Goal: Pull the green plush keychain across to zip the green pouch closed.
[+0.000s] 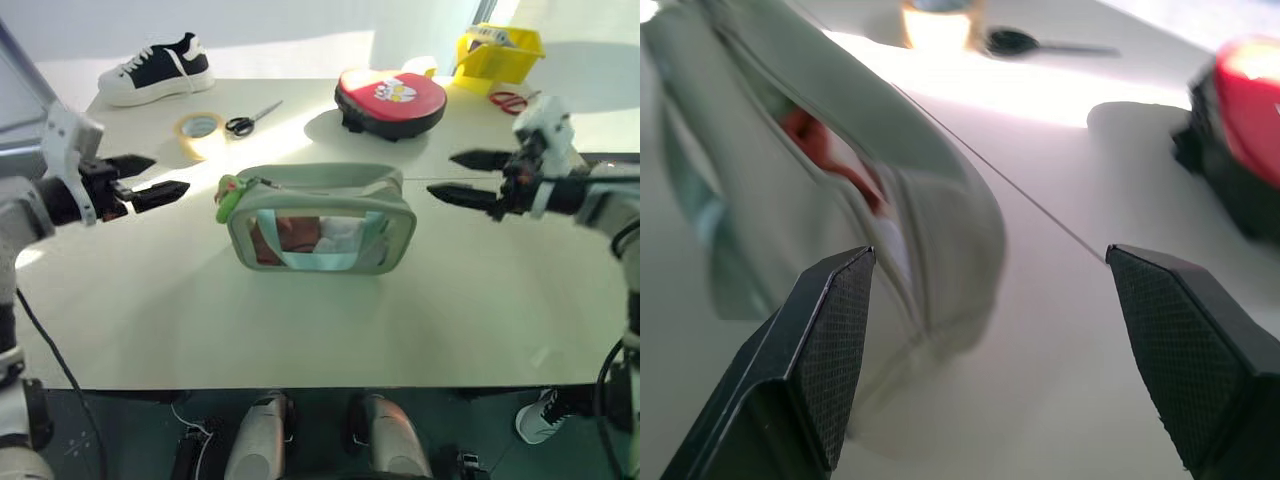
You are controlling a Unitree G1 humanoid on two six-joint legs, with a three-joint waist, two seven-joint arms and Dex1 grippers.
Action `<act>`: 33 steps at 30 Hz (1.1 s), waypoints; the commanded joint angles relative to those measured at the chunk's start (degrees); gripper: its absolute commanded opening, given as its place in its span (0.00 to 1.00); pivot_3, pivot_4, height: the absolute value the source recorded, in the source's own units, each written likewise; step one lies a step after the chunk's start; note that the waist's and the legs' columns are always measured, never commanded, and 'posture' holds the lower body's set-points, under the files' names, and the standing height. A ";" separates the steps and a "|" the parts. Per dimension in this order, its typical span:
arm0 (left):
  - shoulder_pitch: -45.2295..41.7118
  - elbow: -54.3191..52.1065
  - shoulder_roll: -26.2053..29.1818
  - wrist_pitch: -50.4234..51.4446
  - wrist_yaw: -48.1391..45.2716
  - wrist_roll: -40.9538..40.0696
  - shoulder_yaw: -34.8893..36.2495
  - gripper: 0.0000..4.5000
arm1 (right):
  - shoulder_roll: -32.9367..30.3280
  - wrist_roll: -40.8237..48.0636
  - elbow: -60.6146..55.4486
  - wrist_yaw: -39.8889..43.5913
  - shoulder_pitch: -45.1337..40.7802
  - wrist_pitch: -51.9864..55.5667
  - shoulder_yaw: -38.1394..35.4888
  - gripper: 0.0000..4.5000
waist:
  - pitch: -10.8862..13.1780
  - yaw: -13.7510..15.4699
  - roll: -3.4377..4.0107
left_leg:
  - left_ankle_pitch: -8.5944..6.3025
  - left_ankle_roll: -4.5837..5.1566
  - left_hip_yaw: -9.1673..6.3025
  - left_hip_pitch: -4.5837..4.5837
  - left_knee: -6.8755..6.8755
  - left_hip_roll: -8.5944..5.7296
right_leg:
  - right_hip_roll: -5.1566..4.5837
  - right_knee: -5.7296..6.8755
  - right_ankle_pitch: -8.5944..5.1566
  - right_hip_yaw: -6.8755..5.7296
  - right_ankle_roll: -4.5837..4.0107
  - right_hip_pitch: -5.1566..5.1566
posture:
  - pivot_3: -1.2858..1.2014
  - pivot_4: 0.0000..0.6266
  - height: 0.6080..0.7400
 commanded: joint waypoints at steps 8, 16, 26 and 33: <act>-8.10 7.20 2.41 -4.39 -2.55 1.99 -1.46 0.99 | 0.20 1.96 -1.61 0.47 -3.74 0.64 2.45 0.85 | 0.08 -0.10 -0.06 | 0.03 -0.03 0.23 0.07 0.17 0.03 | -0.06 0.07 -0.05 0.11 0.18 -0.03 | 0.52 0.24 1.00; -7.26 7.00 1.66 -4.90 -1.14 2.44 -0.96 0.99 | -0.33 2.31 -4.02 0.75 -2.65 0.31 3.33 0.85 | 0.09 -0.04 -0.07 | 0.06 -0.06 0.29 0.04 0.18 0.06 | -0.06 0.11 0.08 0.15 0.00 -0.09 | 0.52 0.24 1.00; -3.37 2.41 2.69 -1.75 -2.82 -0.21 -0.43 0.99 | 0.49 2.37 -9.75 1.64 1.71 -0.26 6.14 0.85 | 0.08 -0.08 -0.09 | 0.06 -0.06 0.44 0.10 0.22 0.12 | -0.01 0.20 0.12 0.29 -0.05 -0.12 | 0.52 0.24 1.00; -3.42 1.51 1.56 -1.30 -1.42 -0.92 -0.85 1.00 | 2.67 -3.25 -6.88 0.41 3.20 -6.88 10.12 0.46 | 0.08 -0.08 -0.09 | 0.07 -0.07 0.48 0.11 0.33 0.15 | 0.02 0.26 0.05 0.36 0.07 -0.14 | 0.52 0.24 1.00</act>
